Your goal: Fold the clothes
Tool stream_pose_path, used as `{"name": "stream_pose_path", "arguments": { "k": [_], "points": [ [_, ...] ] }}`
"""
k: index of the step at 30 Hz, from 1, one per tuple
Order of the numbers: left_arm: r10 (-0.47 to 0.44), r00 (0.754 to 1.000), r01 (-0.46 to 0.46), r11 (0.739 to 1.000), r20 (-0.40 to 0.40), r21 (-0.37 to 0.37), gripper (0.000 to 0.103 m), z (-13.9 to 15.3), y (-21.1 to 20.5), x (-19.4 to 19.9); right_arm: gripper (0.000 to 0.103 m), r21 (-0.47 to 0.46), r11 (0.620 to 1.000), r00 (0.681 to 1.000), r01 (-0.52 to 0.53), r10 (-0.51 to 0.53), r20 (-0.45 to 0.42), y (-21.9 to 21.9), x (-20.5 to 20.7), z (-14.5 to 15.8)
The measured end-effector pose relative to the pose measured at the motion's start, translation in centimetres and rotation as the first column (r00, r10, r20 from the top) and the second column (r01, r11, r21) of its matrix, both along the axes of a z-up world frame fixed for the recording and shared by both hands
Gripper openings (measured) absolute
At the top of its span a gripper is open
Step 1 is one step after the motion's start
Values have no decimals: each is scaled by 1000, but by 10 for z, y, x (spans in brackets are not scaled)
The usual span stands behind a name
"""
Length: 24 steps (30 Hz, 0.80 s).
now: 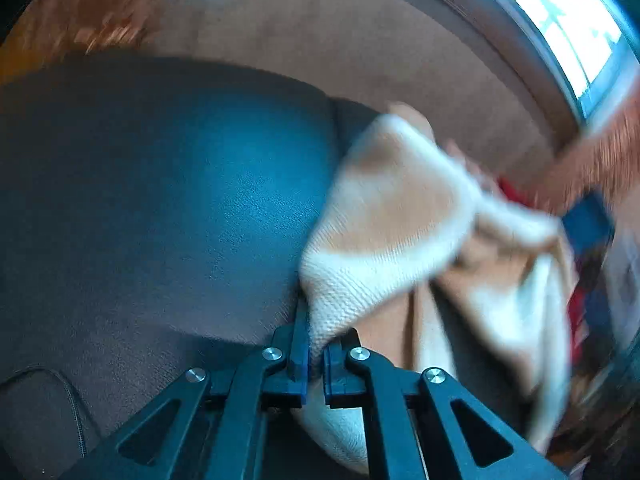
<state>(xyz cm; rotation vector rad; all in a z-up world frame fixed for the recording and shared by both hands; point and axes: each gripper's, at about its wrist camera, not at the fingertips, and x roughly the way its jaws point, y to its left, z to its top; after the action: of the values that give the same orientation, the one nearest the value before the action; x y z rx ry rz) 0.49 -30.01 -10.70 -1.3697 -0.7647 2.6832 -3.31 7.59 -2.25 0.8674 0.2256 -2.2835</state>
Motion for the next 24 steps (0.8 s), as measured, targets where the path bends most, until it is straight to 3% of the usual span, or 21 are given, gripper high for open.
{"name": "stream_pose_path", "arguments": {
  "k": [4, 6, 11, 14, 18, 21, 24],
  "points": [
    [148, 989, -145, 985, -24, 94, 3, 37, -69, -8, 98, 48, 993, 990, -112, 107, 95, -39, 7, -39],
    [198, 980, -195, 978, -27, 78, 3, 61, -98, -14, 99, 59, 989, 981, -136, 126, 145, -53, 7, -59],
    [332, 942, -331, 943, 41, -25, 8, 101, -157, -44, 103, -97, 986, 968, -136, 153, 198, -67, 14, -71],
    [324, 944, -316, 943, 63, -107, 15, 106, -151, -57, 103, -210, 966, 950, -150, 200, 239, -82, 17, -74],
    [314, 945, -289, 933, 91, -213, 17, 113, -143, -73, 103, -228, 960, 941, -165, 223, 257, -104, 25, -75],
    [269, 961, -245, 936, 63, -251, 20, 114, -147, -36, 103, -189, 967, 942, -172, 217, 255, -111, 29, -74],
    [242, 967, -214, 939, 75, -269, 22, 96, -144, -2, 103, -185, 964, 936, -189, 234, 264, -110, 34, -71]
  ]
}}
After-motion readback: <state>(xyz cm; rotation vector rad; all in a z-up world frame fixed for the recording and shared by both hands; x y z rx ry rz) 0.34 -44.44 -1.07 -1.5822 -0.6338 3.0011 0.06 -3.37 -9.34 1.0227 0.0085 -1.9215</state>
